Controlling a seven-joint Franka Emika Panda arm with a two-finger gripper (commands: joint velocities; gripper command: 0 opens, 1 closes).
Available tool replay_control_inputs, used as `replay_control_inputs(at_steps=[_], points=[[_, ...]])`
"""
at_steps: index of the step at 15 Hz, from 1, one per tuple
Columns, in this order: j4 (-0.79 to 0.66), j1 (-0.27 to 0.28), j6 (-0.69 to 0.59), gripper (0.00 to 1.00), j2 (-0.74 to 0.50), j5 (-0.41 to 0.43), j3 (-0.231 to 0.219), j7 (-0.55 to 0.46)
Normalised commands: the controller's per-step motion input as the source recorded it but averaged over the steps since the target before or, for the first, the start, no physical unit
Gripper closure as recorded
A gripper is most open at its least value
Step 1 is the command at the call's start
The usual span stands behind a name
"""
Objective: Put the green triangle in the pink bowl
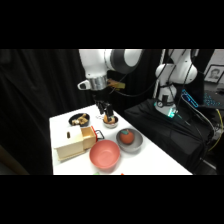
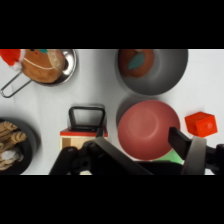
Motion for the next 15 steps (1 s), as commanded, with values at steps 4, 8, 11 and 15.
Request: replay_control_inputs(at_steps=[4,8,11,15], points=[[0.05,0.000,0.00,0.00,0.01,-0.013,0.032,0.05],[0.15,0.061,-0.02,0.00,0.01,-0.051,0.063,0.15],[0.37,0.109,-0.06,0.00,0.20,-0.111,0.068,0.28],[0.62,0.131,-0.09,0.00,0.46,-0.183,0.046,0.33]])
